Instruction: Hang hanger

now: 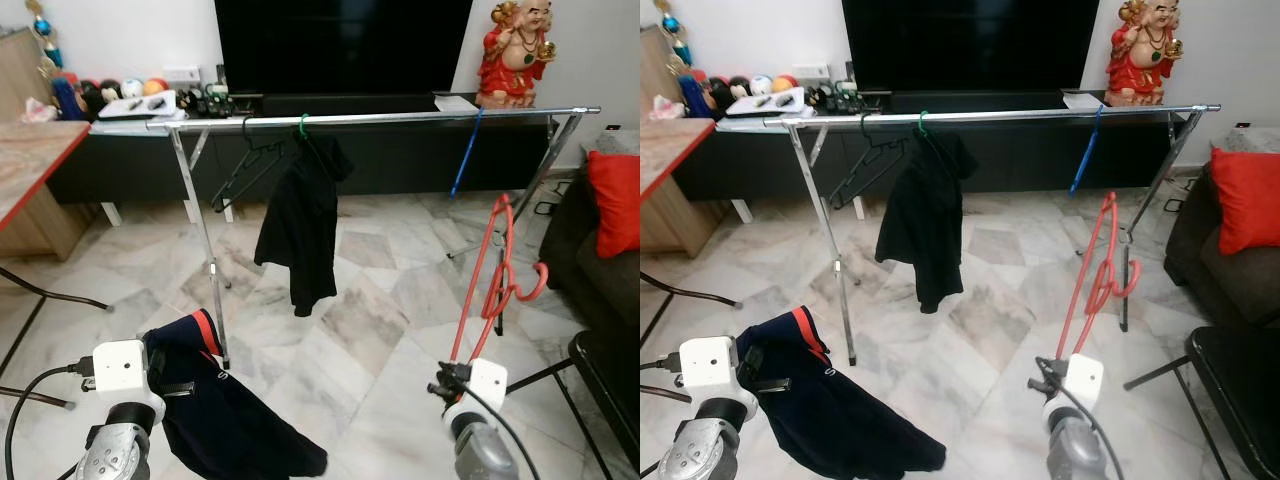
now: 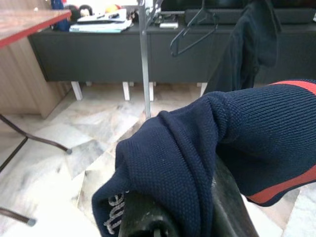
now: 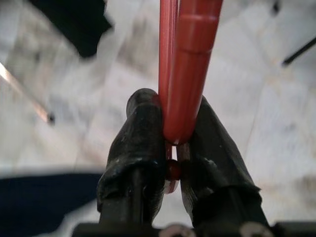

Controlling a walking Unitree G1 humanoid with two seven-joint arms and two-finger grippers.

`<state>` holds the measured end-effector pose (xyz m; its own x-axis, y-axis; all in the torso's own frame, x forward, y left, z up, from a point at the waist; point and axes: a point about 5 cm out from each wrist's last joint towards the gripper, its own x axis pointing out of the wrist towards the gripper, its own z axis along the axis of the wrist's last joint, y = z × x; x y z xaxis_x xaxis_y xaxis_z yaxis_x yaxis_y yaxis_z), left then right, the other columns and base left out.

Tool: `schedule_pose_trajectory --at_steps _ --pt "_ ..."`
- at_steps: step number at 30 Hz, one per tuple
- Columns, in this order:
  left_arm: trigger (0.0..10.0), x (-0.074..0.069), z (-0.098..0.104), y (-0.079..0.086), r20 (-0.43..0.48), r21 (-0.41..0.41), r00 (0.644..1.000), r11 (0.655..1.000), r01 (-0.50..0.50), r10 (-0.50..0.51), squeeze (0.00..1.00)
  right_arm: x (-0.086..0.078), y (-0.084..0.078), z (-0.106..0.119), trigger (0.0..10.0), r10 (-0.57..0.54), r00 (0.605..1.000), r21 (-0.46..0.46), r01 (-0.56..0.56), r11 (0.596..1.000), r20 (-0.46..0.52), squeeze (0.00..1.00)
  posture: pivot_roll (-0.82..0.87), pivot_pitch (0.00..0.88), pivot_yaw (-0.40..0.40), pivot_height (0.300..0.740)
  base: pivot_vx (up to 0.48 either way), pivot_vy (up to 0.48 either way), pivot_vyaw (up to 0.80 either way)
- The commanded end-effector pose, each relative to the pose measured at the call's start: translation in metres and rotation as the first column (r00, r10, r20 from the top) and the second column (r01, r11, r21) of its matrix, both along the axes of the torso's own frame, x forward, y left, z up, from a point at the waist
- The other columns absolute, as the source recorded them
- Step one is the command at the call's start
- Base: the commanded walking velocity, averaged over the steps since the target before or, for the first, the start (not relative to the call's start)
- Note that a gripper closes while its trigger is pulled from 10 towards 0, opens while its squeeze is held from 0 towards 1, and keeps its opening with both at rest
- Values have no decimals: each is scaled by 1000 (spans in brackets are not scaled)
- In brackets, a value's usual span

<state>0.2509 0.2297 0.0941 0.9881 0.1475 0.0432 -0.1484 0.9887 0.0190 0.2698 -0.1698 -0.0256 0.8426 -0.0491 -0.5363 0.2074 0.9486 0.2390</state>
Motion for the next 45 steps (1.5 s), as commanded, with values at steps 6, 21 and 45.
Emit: schedule_pose_trajectory --at_steps 6,21,45 --pt "10000 1 6 1 27 11 1000 1000 13 -14 0 -22 -3 -18 10000 -37 996 -38 34 999 -79 0 -32 0 35 740 0 0 0" --pt "10000 -13 3 7 14 7 1000 1000 -17 17 0 -96 -19 -62 10000 -42 925 -140 -12 990 -377 0 -9 8 12 740 0 0 0" --pt "10000 -14 4 12 -10 31 1000 999 -26 26 0 -102 -21 -64 10000 5 918 -183 -84 980 -397 0 -15 84 15 740 187 0 0"
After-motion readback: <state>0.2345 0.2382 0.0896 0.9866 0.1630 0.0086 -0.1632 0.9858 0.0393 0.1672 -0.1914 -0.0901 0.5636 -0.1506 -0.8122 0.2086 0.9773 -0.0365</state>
